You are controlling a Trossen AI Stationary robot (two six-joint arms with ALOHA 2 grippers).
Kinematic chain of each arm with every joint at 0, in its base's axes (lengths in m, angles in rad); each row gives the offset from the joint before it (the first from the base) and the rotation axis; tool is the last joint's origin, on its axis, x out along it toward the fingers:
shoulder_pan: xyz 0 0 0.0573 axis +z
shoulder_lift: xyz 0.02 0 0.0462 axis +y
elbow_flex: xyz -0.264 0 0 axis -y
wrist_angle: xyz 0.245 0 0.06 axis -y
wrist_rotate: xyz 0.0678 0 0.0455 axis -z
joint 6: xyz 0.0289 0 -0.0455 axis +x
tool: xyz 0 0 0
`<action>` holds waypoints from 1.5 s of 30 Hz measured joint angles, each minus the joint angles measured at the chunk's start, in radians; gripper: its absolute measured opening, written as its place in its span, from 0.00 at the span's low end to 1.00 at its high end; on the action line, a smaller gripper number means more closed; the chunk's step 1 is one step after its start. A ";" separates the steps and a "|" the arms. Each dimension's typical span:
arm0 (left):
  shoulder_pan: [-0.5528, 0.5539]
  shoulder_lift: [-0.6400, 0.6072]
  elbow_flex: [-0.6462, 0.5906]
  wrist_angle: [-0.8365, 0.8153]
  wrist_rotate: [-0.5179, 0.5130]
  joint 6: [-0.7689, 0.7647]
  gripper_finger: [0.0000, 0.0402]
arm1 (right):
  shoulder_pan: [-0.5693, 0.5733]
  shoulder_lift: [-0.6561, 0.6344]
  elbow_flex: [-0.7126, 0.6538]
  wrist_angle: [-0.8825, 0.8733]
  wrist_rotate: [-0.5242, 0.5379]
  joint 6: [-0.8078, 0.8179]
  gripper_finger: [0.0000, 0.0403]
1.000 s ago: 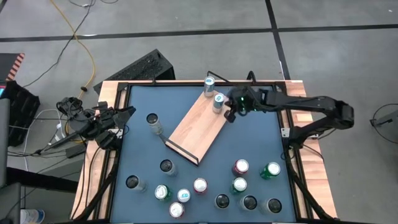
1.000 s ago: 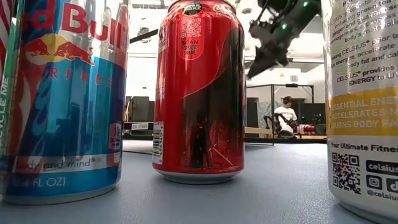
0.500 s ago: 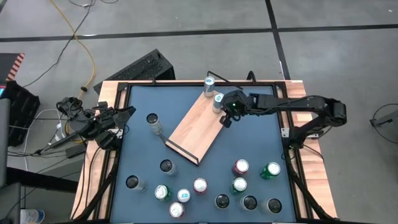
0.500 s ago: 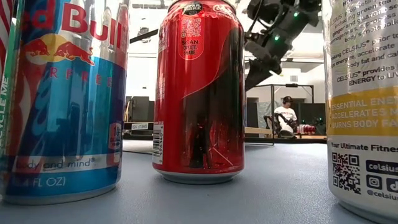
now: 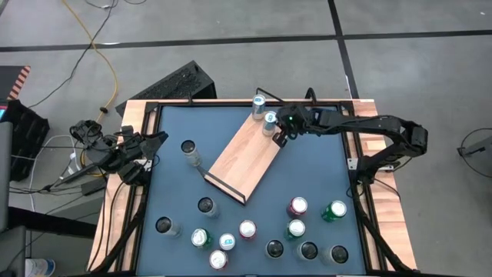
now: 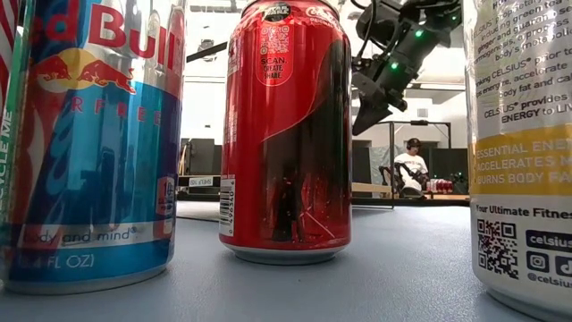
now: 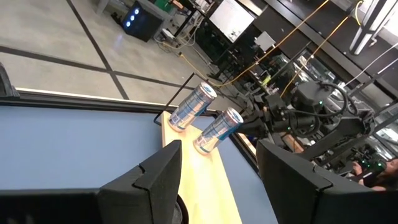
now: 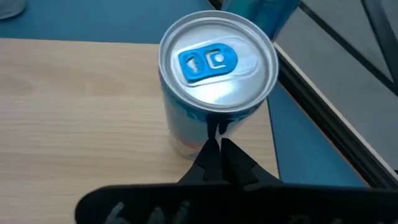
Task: Place canned beverage on shelf
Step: Put right blue soda can on the shelf aligned with the other blue soda can
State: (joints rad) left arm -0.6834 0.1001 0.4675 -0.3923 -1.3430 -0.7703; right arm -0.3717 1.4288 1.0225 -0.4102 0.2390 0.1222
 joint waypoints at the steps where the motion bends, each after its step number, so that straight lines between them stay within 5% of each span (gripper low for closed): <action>1: 0.000 0.000 0.000 0.000 0.000 0.000 0.48 | -0.004 0.000 0.000 0.001 0.000 -0.002 0.00; 8: 0.000 0.000 0.000 0.000 0.002 -0.003 0.48 | -0.025 -0.011 0.000 0.010 0.005 0.003 0.00; 20: 0.000 0.000 0.000 -0.002 0.018 -0.002 0.48 | 0.125 -0.052 0.000 0.074 -0.024 0.059 0.00; 45: 0.000 0.000 0.000 -0.006 0.000 -0.003 0.48 | 0.005 0.001 0.000 0.070 0.016 0.008 0.00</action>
State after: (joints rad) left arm -0.6834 0.1001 0.4675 -0.3988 -1.3434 -0.7731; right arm -0.3668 1.4296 1.0222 -0.3405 0.2554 0.1299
